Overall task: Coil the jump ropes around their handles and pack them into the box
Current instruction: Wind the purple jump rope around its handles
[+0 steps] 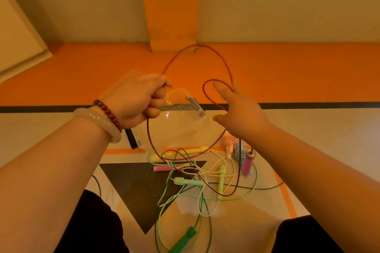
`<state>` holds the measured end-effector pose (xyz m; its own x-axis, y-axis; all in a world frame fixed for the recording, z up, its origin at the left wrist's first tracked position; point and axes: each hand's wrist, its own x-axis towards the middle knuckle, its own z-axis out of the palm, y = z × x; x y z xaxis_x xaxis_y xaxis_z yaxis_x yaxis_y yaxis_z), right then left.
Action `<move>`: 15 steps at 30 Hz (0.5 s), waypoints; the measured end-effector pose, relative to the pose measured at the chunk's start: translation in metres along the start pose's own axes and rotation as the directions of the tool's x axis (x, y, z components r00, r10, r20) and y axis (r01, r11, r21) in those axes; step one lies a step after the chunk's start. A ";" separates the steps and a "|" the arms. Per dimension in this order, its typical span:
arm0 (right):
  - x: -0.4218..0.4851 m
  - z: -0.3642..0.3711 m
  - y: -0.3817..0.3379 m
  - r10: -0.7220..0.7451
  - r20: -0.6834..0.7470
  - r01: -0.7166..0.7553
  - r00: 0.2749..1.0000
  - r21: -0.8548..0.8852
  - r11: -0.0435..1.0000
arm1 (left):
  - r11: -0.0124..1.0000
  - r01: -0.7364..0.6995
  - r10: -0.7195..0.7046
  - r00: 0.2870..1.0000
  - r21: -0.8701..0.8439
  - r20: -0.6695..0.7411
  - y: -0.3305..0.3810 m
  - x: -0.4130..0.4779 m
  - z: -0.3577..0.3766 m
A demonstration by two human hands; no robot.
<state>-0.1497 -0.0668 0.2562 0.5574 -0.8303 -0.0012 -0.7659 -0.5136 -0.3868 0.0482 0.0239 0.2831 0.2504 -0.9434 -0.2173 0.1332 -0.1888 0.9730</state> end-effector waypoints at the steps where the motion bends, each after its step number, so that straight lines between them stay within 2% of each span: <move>1: 0.000 -0.002 0.000 -0.045 -0.057 0.048 0.997 0.050 0.998 | 0.998 0.044 -0.046 0.998 0.055 0.032 -0.002 0.001 0.002; 4: -0.002 -0.005 -0.003 -0.192 -0.146 0.223 0.970 0.235 0.946 | 0.947 0.155 -0.196 0.972 0.280 0.126 -0.009 -0.001 0.013; 7: -0.007 0.000 -0.016 -0.371 -0.061 0.376 0.927 0.189 0.907 | 0.904 0.178 -0.267 0.945 0.388 0.190 -0.016 -0.003 0.027; 9: -0.005 0.008 -0.016 -0.356 0.008 0.349 0.935 0.177 0.920 | 0.904 0.149 -0.243 0.951 0.402 0.193 -0.017 -0.003 0.030; 11: -0.003 0.008 -0.016 -0.300 0.021 0.286 0.954 0.245 0.927 | 0.911 0.080 -0.164 0.971 0.405 0.176 -0.014 -0.003 0.025; 13: -0.004 0.004 -0.015 -0.243 -0.092 0.260 0.966 0.339 0.904 | 0.868 0.009 -0.101 0.982 0.497 0.157 -0.013 -0.002 0.011; 15: -0.009 -0.002 -0.018 -0.174 -0.197 0.253 0.965 0.518 0.817 | 0.740 0.006 -0.132 0.982 0.673 0.137 -0.018 0.001 -0.005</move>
<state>-0.1418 -0.0502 0.2652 0.6078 -0.7546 0.2475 -0.3187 -0.5172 -0.7943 0.0513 0.0281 0.2652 0.0966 -0.9385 -0.3315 -0.5453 -0.3285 0.7712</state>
